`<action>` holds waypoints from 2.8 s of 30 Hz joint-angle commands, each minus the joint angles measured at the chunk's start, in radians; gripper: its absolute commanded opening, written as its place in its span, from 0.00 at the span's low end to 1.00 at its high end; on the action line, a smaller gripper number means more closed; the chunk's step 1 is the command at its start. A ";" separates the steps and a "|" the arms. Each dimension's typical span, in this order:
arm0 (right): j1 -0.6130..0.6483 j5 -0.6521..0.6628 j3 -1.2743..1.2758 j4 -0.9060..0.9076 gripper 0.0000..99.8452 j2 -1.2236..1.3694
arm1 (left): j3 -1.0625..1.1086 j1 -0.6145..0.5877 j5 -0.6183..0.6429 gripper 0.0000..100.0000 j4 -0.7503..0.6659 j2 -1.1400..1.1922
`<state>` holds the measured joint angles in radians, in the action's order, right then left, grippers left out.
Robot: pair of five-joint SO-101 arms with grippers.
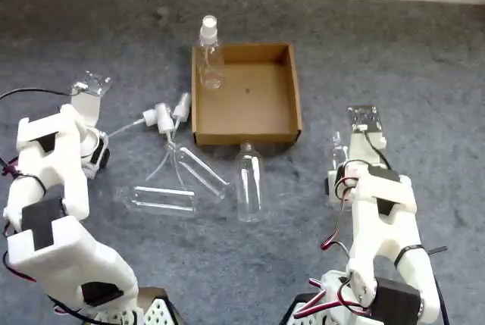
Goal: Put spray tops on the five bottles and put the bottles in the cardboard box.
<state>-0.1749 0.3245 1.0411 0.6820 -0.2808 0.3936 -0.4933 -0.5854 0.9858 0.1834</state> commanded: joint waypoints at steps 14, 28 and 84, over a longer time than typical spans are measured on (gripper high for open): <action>0.010 -0.012 0.054 -0.005 0.00 0.015 | 0.013 -0.041 -0.040 0.00 0.034 -0.012; 0.008 -0.005 0.047 -0.001 0.01 0.012 | 0.188 0.090 0.255 0.00 0.192 -0.647; -0.318 0.305 -0.989 0.568 0.29 0.549 | 0.791 0.372 0.440 0.00 0.048 -1.313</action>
<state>-0.4710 0.6406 0.1588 1.2405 0.2378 1.1868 -0.1450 -0.1511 1.0518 -1.1162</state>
